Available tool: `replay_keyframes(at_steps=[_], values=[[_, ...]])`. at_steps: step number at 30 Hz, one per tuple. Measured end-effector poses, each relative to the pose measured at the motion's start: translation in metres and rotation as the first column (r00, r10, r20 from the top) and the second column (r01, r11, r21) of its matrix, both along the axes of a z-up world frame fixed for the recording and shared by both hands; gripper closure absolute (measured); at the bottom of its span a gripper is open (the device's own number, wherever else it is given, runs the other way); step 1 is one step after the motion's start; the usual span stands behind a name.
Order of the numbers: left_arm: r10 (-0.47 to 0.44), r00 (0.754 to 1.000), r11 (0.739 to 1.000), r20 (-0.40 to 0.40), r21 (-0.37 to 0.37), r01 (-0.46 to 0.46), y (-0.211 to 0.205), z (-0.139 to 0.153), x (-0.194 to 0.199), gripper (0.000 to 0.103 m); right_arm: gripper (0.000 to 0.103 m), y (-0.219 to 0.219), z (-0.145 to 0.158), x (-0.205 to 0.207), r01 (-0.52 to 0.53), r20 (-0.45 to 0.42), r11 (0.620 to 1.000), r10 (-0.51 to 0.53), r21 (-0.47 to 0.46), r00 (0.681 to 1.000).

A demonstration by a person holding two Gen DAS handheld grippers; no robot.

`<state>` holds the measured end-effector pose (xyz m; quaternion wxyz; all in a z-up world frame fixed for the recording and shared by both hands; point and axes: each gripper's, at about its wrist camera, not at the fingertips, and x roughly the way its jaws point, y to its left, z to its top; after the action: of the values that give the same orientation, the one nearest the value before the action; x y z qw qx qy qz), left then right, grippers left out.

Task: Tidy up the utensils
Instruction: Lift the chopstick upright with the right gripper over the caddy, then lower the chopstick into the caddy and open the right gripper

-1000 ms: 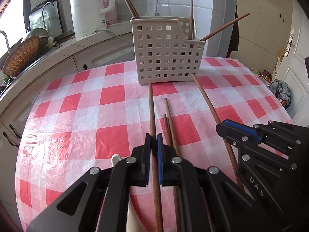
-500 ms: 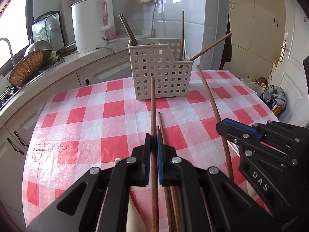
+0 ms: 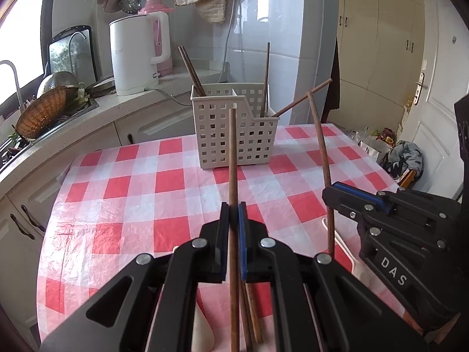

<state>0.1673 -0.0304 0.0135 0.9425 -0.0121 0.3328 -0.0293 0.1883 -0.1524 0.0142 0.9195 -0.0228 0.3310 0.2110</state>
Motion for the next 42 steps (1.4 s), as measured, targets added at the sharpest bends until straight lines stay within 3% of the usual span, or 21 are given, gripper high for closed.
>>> replay_keyframes(at_steps=[3, 16, 27, 34, 42], values=[[-0.015, 1.000, 0.999, 0.014, -0.050, 0.016, 0.010, 0.014, -0.001, 0.097, 0.094, -0.003, 0.008, 0.001, -0.012, -0.002, 1.000, 0.012, 0.027, 1.000], [-0.045, 0.998, 0.992, 0.042, -0.113, 0.050, 0.030, 0.052, 0.026, 0.097, 0.094, 0.003, 0.045, 0.021, -0.047, 0.025, 0.997, 0.045, 0.056, 0.999], [-0.095, 0.987, 0.992, 0.127, -0.075, 0.105, 0.035, 0.134, 0.073, 0.097, 0.094, 0.014, 0.117, 0.072, -0.079, 0.089, 0.996, 0.075, 0.042, 0.993], [-0.079, 0.979, 0.995, 0.188, -0.046, 0.089, 0.041, 0.187, 0.110, 0.097, 0.094, 0.025, 0.158, 0.113, -0.061, 0.130, 0.998, 0.059, 0.016, 0.990], [-0.041, 0.975, 0.999, 0.220, -0.021, 0.047, 0.046, 0.210, 0.160, 0.097, 0.094, 0.029, 0.177, 0.157, -0.009, 0.148, 1.000, 0.009, 0.001, 0.989]])
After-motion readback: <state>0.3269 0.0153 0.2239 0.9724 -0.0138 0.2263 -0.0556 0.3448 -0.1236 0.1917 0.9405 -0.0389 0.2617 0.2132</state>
